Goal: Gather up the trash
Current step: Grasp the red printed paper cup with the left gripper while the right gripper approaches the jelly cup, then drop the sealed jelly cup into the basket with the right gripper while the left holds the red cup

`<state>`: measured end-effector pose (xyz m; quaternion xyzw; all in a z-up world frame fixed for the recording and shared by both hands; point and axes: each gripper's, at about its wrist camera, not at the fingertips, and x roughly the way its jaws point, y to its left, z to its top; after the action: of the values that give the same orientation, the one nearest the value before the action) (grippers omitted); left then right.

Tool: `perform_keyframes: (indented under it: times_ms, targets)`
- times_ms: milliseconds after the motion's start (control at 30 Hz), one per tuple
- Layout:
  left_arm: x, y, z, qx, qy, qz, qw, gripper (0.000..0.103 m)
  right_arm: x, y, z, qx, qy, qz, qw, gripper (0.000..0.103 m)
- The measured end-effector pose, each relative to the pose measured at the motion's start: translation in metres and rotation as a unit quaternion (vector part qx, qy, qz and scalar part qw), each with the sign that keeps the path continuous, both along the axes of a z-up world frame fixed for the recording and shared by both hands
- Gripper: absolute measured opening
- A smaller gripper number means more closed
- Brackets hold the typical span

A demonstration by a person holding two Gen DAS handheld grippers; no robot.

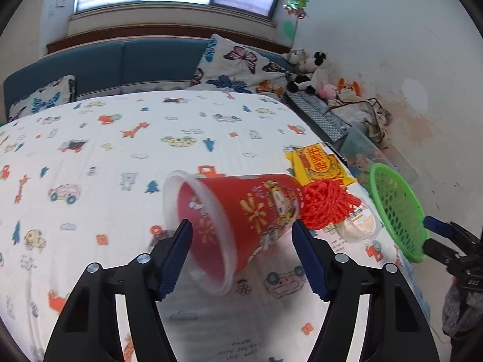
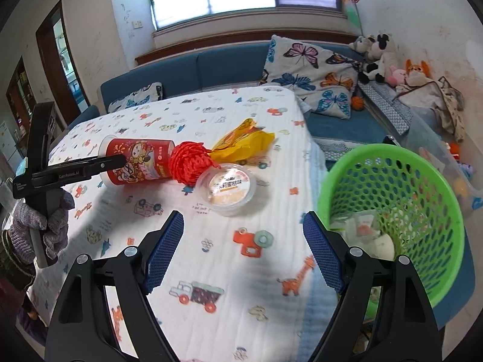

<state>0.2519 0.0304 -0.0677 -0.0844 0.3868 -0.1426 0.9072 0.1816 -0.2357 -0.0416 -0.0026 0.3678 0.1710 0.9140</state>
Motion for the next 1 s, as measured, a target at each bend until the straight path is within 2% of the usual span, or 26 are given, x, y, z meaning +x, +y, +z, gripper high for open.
perform_keyframes:
  times_ms: [133,233,367,500,700,1000]
  targets:
    - [0.005,-0.007,-0.003,-0.013,0.003,-0.021,0.9997,0.041,0.009,0.007,-0.007,-0.003,0.008,0.003,1.0,0.081]
    - [0.005,-0.009,-0.004,-0.017,0.0,-0.024,0.9996,0.029,0.016,0.01,-0.013,-0.001,0.017,0.006,1.0,0.081]
    - [0.004,-0.006,-0.004,-0.031,-0.003,-0.029,0.9991,0.022,0.024,0.017,-0.02,-0.002,0.028,0.015,1.0,0.081]
    - [-0.002,-0.006,0.003,-0.035,-0.012,-0.034,0.9987,0.007,0.031,0.024,-0.027,-0.001,0.034,0.023,0.999,0.082]
    - [-0.009,0.001,0.01,-0.03,-0.02,-0.026,0.999,0.005,0.042,0.031,-0.033,0.007,0.04,0.031,0.999,0.084]
    - [-0.027,0.024,0.026,-0.038,-0.036,-0.002,0.9986,0.005,0.064,0.044,-0.045,-0.019,0.047,0.035,0.998,0.084]
